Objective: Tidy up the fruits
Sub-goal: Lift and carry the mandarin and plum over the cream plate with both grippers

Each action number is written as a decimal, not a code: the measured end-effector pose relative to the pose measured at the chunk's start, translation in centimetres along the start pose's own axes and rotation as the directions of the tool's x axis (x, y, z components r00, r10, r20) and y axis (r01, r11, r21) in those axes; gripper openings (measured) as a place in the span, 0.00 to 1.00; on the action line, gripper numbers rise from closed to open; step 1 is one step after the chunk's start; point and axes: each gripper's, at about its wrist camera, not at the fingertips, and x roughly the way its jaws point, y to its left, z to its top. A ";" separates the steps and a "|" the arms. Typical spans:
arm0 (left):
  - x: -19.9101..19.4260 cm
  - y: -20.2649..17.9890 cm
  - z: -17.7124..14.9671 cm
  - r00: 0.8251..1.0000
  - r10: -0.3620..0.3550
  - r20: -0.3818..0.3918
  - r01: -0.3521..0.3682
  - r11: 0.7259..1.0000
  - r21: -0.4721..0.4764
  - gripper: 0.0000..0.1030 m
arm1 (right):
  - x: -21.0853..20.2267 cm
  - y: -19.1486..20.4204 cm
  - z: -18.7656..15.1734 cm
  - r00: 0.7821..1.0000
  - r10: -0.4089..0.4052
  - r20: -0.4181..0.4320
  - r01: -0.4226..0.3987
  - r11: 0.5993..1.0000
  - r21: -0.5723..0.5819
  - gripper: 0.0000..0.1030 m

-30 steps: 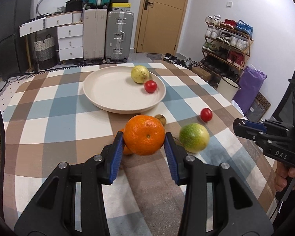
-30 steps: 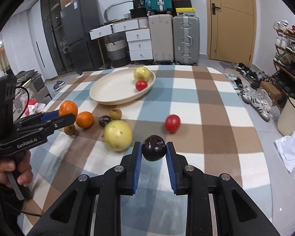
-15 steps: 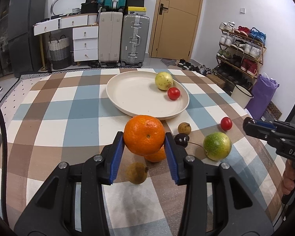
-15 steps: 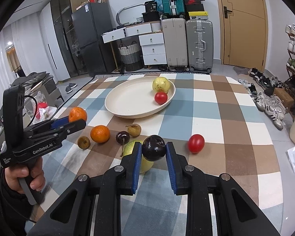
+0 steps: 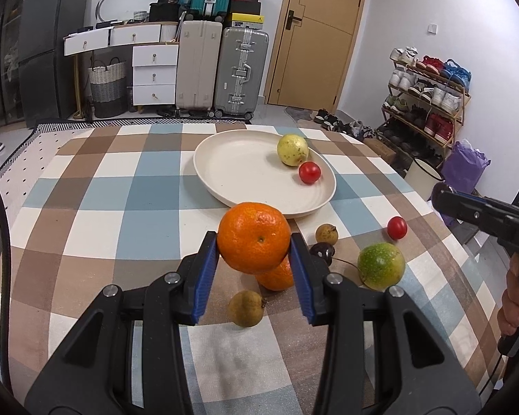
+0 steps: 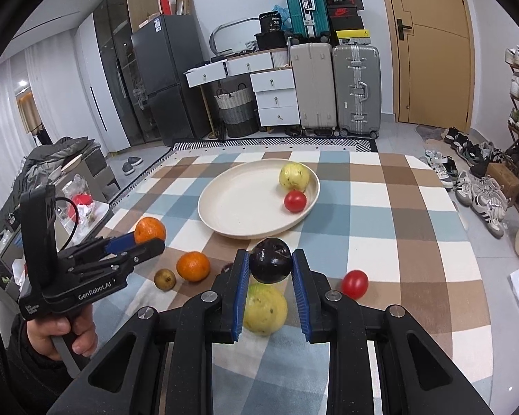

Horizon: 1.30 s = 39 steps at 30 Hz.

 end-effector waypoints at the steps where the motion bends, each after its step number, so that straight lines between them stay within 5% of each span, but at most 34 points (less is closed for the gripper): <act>1: -0.1 0.0 0.2 1.000 0.001 0.002 -0.001 1.000 0.002 0.37 | 0.0 0.0 0.2 1.000 0.004 0.004 -0.004 1.000 0.003 0.24; 18: -0.2 -0.5 4.4 0.999 0.028 0.022 -0.029 0.999 0.039 0.37 | 3.1 -1.7 3.5 0.999 0.028 0.016 -0.028 0.999 0.024 0.24; 39: 7.5 0.6 6.7 0.998 0.048 -0.040 -0.047 0.999 0.014 0.37 | 13.1 -0.4 4.2 0.993 0.042 -0.109 -0.039 0.999 0.036 0.24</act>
